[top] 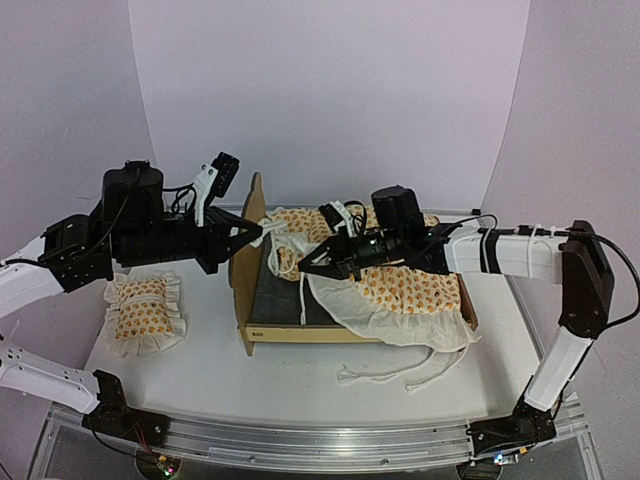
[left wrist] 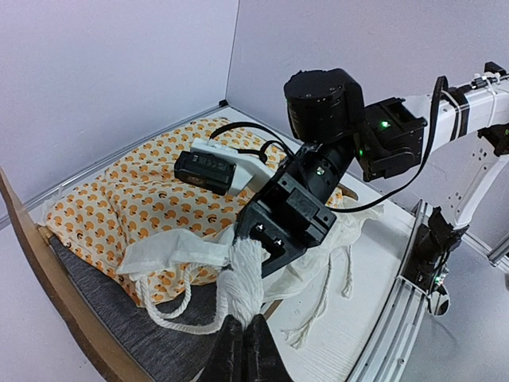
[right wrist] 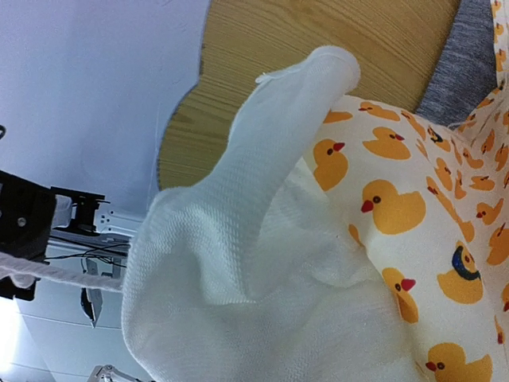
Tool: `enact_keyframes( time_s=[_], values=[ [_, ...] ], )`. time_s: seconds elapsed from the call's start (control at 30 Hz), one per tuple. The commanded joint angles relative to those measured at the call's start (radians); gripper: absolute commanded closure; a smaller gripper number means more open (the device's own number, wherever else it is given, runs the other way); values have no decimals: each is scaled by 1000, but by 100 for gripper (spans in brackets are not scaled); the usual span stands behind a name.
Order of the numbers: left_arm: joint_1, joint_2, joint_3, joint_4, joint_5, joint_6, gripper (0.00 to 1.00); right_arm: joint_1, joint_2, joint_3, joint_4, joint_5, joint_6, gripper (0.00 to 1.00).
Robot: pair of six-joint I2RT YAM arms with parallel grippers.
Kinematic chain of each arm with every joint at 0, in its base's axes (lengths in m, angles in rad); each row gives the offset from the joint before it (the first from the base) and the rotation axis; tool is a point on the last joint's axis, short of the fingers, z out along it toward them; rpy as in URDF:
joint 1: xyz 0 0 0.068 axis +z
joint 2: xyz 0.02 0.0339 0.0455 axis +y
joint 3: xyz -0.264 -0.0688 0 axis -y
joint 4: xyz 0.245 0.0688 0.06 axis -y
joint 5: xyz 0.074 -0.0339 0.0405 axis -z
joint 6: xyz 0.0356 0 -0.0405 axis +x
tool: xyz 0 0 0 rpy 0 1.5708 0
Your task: Set up the pet bed
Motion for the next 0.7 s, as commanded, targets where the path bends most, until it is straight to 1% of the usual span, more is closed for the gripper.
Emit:
enact_keyframes(
  time_s=[0.0,0.1,0.17,0.3,0.53,0.6,0.67],
  values=[
    [3,-28,-8,58,-7,9,100,14,22,39,15,35,-65,100],
    [3,-31,-12,59,-7,8,100,27,36,54,-73,62,-159,100],
    [3,-32,-14,59,-5,8,100,43,44,61,-100,75,-200,100],
    [3,-35,-17,59,-3,8,100,84,51,68,-184,145,-301,100],
    [3,-37,-25,60,25,9,100,188,88,84,-341,335,-500,100],
    [3,-37,-34,60,57,7,100,205,106,105,-390,377,-520,100],
    [3,-42,-44,60,61,1,100,215,120,127,-445,447,-539,100]
  ],
)
